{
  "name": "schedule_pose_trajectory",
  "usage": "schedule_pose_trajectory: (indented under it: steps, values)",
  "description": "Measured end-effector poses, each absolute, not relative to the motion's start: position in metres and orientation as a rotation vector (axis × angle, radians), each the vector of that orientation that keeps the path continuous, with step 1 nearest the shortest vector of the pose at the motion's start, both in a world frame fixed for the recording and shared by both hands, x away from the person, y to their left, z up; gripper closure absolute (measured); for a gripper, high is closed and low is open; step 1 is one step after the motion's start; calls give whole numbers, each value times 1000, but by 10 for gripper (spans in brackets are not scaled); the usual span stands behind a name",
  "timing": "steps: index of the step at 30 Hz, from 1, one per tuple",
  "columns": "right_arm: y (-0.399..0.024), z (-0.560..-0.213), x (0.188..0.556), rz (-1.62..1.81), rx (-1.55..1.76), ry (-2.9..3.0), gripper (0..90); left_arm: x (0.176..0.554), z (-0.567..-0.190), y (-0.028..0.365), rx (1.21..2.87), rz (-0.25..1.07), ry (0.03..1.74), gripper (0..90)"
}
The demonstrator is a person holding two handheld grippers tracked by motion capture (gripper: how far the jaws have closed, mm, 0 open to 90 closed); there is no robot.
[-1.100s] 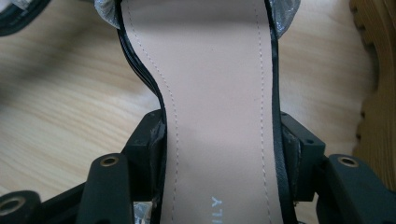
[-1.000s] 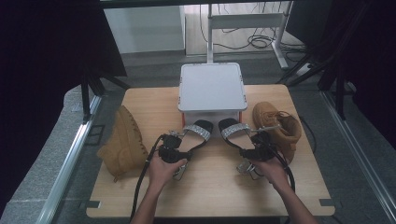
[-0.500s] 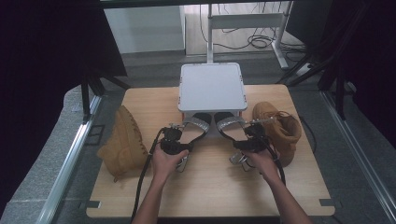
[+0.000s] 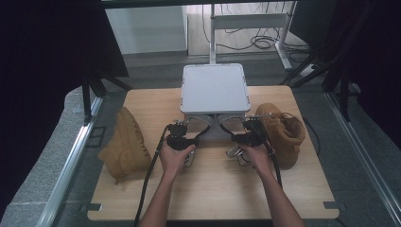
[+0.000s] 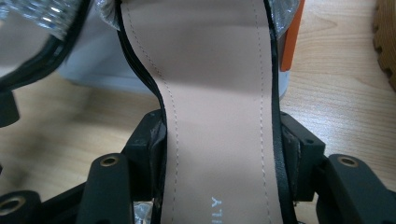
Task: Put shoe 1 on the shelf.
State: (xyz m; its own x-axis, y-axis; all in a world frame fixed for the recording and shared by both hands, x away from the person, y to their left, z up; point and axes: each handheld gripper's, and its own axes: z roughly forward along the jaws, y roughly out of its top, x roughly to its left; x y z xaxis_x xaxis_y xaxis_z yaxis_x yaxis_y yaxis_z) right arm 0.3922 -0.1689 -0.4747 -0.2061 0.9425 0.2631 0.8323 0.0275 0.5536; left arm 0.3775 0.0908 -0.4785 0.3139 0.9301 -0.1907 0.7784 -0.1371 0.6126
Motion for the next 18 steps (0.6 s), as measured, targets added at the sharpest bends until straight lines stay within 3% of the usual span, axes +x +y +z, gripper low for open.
schedule_pose_trajectory:
  steps: [18]
  values:
    - [-153,-489,411,869,1950,2033,425,396,-496,83,1893,299,1604,418]
